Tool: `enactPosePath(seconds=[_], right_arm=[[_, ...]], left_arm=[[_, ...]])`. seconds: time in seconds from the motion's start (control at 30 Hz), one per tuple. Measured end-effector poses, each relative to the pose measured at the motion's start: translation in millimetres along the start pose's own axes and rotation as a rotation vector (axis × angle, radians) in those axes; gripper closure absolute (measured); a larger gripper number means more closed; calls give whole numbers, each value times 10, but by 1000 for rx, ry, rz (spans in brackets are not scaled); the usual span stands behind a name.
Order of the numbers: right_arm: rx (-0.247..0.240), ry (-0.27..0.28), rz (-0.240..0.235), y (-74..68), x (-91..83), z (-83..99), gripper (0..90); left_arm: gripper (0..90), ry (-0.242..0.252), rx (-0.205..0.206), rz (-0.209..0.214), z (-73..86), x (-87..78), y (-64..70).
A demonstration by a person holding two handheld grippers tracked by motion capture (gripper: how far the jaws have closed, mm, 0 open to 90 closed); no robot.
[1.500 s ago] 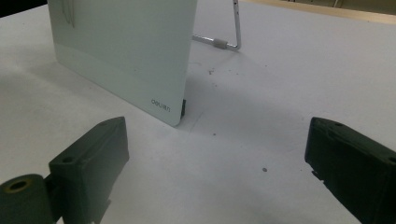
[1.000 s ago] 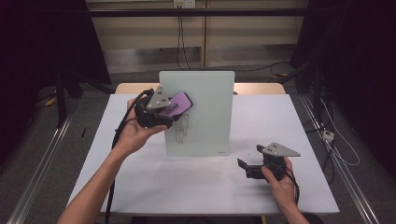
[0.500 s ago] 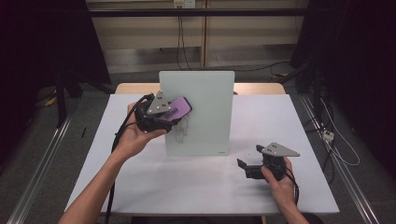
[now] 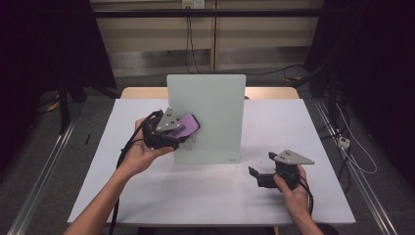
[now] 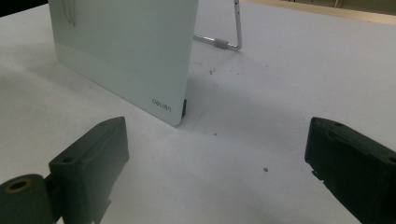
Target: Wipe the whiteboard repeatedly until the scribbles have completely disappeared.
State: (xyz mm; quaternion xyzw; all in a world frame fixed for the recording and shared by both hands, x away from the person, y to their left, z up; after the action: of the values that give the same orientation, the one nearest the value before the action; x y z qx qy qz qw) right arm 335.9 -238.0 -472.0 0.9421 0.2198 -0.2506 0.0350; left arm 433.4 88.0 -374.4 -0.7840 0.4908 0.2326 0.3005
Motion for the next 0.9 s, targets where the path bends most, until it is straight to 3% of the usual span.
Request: enactPosePath(seconds=[0.43, 0.7, 0.9], right_arm=[[-1, 0, 1, 0, 0, 0, 62], [0, 1, 1, -2, 8, -2, 62], [0, 0, 0, -6, 9, -3, 62]], left_arm=[[410, -12, -4, 5, 39, -1, 15], [410, 18, -13, -31, -86, -110, -106], [410, 35, -17, -33, -161, -114, -134]])
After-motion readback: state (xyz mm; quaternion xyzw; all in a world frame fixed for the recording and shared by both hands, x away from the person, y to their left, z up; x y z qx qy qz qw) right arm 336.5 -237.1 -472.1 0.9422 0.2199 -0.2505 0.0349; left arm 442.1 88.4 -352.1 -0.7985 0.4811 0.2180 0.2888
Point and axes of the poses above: each handheld gripper's, and its own axes: x roughly forward along the jaws, z roughly out of its underside, y roughly to its right, the point moved 4 cm from there along x, roughly forward along the jaws, and after that the axes turned 5 degrees about z, right-handed, at the moved point
